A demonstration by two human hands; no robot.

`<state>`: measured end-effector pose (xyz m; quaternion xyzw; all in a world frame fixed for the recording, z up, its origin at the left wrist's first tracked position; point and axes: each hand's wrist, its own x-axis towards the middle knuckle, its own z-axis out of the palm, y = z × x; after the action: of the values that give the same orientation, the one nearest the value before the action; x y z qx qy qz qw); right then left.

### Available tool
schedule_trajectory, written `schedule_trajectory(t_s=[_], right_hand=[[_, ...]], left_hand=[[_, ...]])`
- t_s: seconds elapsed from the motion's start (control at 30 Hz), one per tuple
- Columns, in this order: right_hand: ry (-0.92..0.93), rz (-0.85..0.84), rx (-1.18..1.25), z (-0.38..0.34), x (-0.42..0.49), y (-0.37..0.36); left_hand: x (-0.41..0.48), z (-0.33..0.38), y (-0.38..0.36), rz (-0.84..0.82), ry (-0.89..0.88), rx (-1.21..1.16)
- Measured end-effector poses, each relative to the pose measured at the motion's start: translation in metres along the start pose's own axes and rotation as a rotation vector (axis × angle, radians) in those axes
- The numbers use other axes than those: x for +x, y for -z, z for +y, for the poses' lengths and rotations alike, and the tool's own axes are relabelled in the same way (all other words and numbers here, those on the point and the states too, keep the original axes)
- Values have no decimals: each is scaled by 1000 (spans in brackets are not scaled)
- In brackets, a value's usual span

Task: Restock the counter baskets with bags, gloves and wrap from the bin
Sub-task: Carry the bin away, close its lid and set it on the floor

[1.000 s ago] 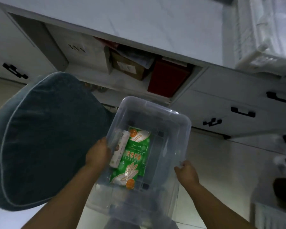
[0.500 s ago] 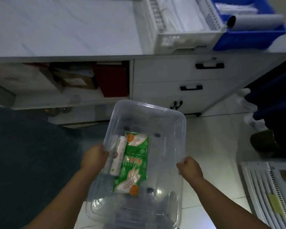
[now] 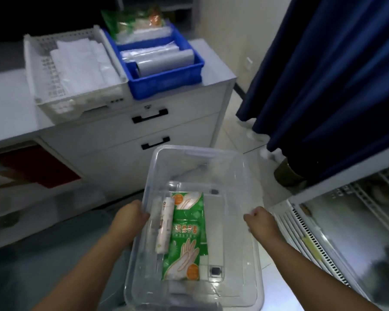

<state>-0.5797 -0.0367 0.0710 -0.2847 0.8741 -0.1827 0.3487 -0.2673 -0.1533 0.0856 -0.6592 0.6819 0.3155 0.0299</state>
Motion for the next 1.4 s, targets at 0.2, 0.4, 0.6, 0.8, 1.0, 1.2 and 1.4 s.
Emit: schedule_trajectory(t_s=[0.2, 0.4, 0.6, 0.8, 1.0, 1.2, 1.4], right_hand=[[-3, 266, 67, 23, 43, 85], [-26, 425, 169, 24, 99, 144], [-63, 496, 204, -8, 167, 197], [-116, 560, 230, -55, 228, 247], [-127, 596, 273, -87, 291, 290], [-89, 550, 296, -113, 383, 329], [5, 451, 288, -154, 503, 372]], left_hand=[[32, 119, -2, -27, -143, 29], [88, 214, 2, -10, -285, 30], [170, 295, 17, -53, -371, -6], [251, 377, 43, -87, -448, -50], [314, 444, 64, -26, -526, 32], [376, 503, 67, -18, -481, 12], [445, 565, 77, 18, -338, -66]])
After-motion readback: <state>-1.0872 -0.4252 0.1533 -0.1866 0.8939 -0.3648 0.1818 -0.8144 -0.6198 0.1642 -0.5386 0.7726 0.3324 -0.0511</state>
